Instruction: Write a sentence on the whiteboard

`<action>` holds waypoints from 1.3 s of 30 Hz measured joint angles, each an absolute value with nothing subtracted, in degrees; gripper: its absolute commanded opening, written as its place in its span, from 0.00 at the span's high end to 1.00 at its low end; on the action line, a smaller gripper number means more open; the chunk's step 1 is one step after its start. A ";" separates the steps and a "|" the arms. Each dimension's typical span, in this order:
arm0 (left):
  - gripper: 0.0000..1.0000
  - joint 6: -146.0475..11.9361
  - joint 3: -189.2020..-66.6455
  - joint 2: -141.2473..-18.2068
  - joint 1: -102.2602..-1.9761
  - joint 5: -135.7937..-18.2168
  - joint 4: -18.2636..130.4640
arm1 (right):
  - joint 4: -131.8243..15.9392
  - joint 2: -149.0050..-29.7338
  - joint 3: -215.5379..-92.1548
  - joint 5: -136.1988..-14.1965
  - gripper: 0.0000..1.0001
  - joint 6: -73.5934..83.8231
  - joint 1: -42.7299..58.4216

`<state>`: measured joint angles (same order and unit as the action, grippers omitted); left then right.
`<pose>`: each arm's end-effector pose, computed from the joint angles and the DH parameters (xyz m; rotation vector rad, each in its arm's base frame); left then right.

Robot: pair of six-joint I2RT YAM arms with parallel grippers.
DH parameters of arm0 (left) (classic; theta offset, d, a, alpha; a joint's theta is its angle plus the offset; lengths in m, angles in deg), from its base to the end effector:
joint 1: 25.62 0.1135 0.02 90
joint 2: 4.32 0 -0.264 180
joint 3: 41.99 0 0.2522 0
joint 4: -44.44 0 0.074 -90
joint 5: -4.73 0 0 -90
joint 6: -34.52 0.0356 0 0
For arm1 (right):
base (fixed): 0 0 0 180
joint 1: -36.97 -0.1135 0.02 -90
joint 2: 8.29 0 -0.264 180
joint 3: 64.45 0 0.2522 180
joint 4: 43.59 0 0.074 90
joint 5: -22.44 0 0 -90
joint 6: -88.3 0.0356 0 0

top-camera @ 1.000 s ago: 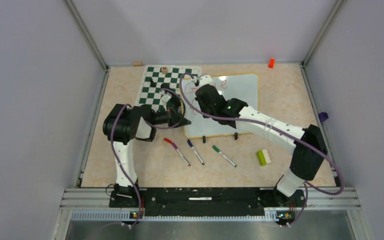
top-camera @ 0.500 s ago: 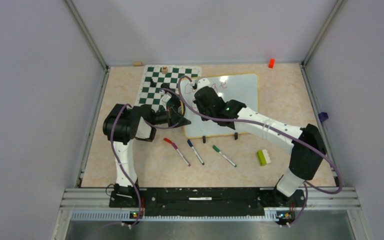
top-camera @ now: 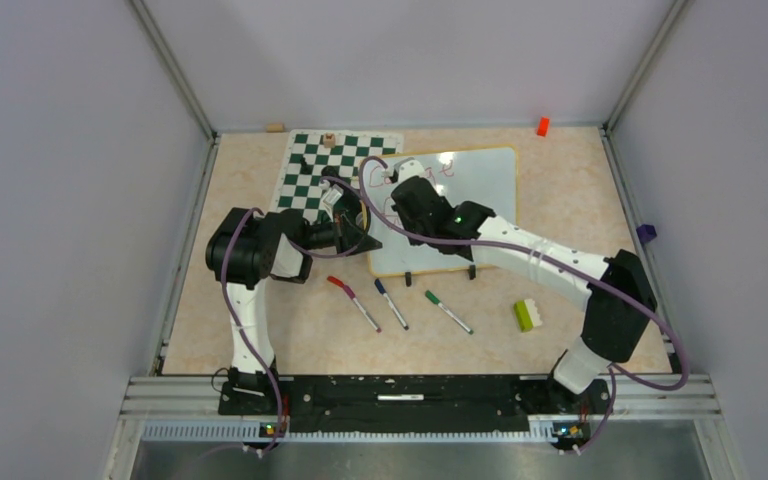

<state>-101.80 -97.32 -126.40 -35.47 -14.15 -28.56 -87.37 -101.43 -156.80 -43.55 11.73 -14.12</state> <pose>0.3339 -0.0922 0.1148 0.6247 1.6856 -1.6245 0.2390 0.2730 0.2989 -0.5389 2.2036 0.0986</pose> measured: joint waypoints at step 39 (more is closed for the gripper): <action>1.00 -101.74 -97.32 -126.40 -35.47 -13.98 -28.80 | -86.65 -92.41 -155.62 -45.19 1.00 9.72 -8.59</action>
